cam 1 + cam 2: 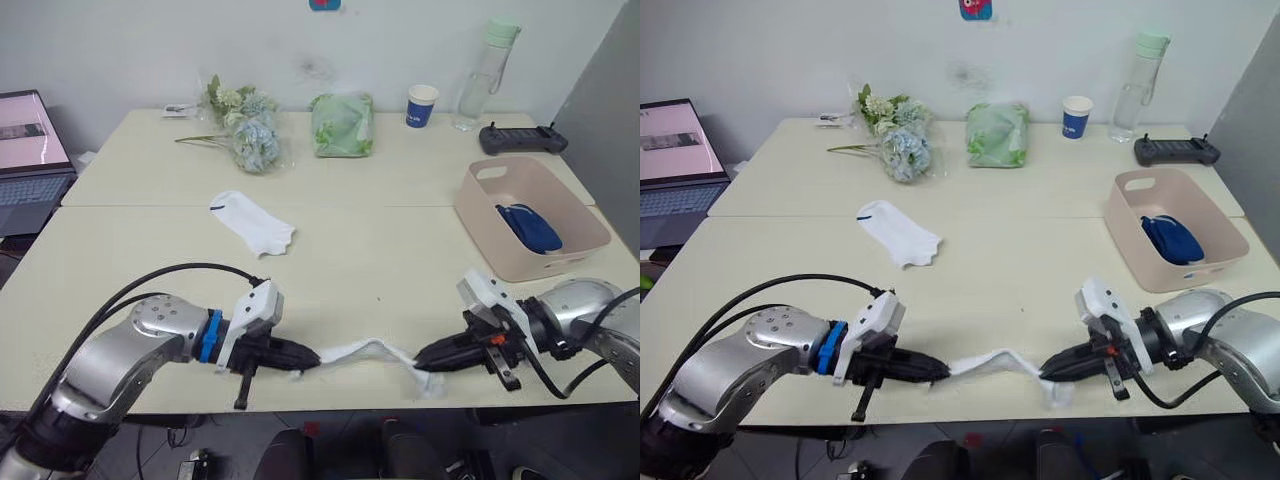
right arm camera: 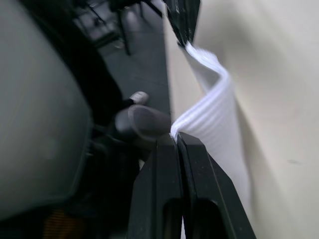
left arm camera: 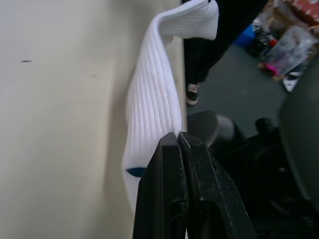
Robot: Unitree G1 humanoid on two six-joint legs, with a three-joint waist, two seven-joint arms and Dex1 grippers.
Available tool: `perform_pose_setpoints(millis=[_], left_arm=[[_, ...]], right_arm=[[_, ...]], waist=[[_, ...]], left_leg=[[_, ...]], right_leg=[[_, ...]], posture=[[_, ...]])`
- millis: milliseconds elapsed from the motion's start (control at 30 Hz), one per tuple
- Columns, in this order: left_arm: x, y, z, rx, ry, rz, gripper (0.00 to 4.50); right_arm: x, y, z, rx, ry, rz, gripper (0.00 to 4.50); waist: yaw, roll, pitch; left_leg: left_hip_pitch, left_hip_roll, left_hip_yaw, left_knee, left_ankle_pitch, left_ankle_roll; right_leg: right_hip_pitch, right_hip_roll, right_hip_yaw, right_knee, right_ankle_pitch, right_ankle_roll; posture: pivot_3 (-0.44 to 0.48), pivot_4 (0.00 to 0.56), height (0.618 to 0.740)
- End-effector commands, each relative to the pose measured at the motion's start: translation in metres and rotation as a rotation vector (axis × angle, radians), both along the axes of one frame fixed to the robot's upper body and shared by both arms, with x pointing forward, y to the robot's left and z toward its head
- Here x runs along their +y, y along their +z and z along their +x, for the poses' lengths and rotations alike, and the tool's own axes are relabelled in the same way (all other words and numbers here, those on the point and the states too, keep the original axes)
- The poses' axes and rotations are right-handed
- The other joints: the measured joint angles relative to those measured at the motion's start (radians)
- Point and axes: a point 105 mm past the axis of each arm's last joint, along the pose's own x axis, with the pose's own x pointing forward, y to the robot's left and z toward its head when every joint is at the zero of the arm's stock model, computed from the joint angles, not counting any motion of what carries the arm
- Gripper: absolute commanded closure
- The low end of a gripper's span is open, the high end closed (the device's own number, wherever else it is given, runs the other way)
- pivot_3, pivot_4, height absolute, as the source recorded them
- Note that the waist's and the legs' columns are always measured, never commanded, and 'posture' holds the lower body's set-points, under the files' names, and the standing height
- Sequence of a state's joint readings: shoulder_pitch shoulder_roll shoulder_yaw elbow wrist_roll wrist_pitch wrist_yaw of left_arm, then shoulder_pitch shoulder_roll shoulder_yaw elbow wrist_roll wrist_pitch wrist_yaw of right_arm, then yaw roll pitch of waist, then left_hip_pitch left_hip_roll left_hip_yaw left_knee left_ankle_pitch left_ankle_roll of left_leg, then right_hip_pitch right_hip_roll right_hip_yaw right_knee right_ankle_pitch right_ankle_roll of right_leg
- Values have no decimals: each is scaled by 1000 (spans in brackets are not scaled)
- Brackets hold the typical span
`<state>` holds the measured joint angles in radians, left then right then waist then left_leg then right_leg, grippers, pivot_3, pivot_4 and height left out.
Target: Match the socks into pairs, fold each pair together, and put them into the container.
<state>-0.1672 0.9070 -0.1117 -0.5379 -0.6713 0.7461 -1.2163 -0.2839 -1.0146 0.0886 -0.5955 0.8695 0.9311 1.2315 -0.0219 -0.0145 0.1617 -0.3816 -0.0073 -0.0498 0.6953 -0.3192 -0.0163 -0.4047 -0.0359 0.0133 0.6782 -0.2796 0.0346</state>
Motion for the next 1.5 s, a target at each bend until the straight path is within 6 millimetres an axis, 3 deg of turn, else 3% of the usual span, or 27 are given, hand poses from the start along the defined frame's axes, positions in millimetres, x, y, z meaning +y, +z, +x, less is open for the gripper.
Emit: perform_pose_setpoints(millis=[33, 133, 267, 467, 667, 867, 1133, 1233, 1333, 1400, 1467, 1500], left_arm=[[-3, 8, -15, 30, -49, -26, 4500], [3, -6, -3, 47, 15, 0, 4500], [23, -34, 34, -111, 122, 141, 4500], [19, -31, 75, -278, 172, 132, 4500], [12, -36, 92, -332, 139, 174, 4500], [12, -41, 103, -372, 124, 221, 4500], [10, -38, 115, -425, 137, 221, 4500], [12, -32, 120, -448, 169, 199, 3694], [19, -25, 124, -479, 190, 204, 2659], [29, -16, 125, -524, 211, 214, 2029], [33, -4, 128, -577, 245, 196, 1492], [33, -1, 129, -589, 255, 186, 1203]], right_arm=[[3, 7, -16, 35, 45, 6, 4465], [-3, -6, -3, 5, -8, -42, 4465], [-14, -18, 35, -94, -118, -94, 4465], [-20, -29, 79, -304, -162, -173, 4465], [-17, -39, 90, -318, -172, -175, 4465], [-31, -52, 108, -406, -210, -241, 4465], [-34, -51, 120, -487, -235, -226, 4465], [-34, -44, 127, -516, -280, -200, 4500], [-38, -34, 132, -546, -312, -186, 3441], [-44, -16, 142, -617, -366, -165, 2747], [-46, -1, 145, -656, -390, -139, 2154], [-46, 2, 144, -662, -387, -131, 2125]], waist=[[0, 0, 0], [2, 0, 0], [0, 0, 0], [0, 0, 0], [-1, 0, 0], [-1, 0, 0], [-3, 0, 0], [-3, 0, 0], [-3, 0, 0], [-3, 0, 0], [-5, 0, 0], [-5, 0, 0]], left_leg=[[0, 0, 0, 0, 0, 0], [0, 0, 0, 0, 0, 0], [1, -1, 1, 0, 0, 0], [0, -1, 2, 0, 0, 0], [-1, -1, 2, 0, 0, 0], [0, -1, 2, 1, 0, 0], [0, -1, 2, 1, 0, 0], [0, -1, 2, 1, 0, 0], [0, -1, 2, 1, 0, -1], [0, -1, 1, 1, 0, -1], [0, -1, 2, 1, 0, -1], [0, -1, 1, 1, 0, -1]], right_leg=[[0, 0, 0, 0, 0, 0], [0, 0, 0, 0, 0, 0], [0, 1, 0, 0, 0, 0], [-1, 1, 0, -1, 0, 0], [-1, 1, 0, 0, 0, 0], [-1, 1, 0, 1, 0, 0], [-1, 1, 0, 1, 0, 0], [-1, 1, 0, 1, 0, 0], [-1, 1, 0, 1, 0, 0], [-1, 0, 0, 1, 0, 0], [-2, 0, 1, 2, 0, 0], [-2, 0, 1, 2, 0, 0]], posture=[[0, 150, 740], [0, 150, 740], [0, 150, 740], [0, 150, 740], [0, 150, 740], [0, 150, 740], [0, 150, 740], [0, 150, 740], [0, 150, 740], [0, 150, 740], [0, 150, 740], [0, 150, 740]])
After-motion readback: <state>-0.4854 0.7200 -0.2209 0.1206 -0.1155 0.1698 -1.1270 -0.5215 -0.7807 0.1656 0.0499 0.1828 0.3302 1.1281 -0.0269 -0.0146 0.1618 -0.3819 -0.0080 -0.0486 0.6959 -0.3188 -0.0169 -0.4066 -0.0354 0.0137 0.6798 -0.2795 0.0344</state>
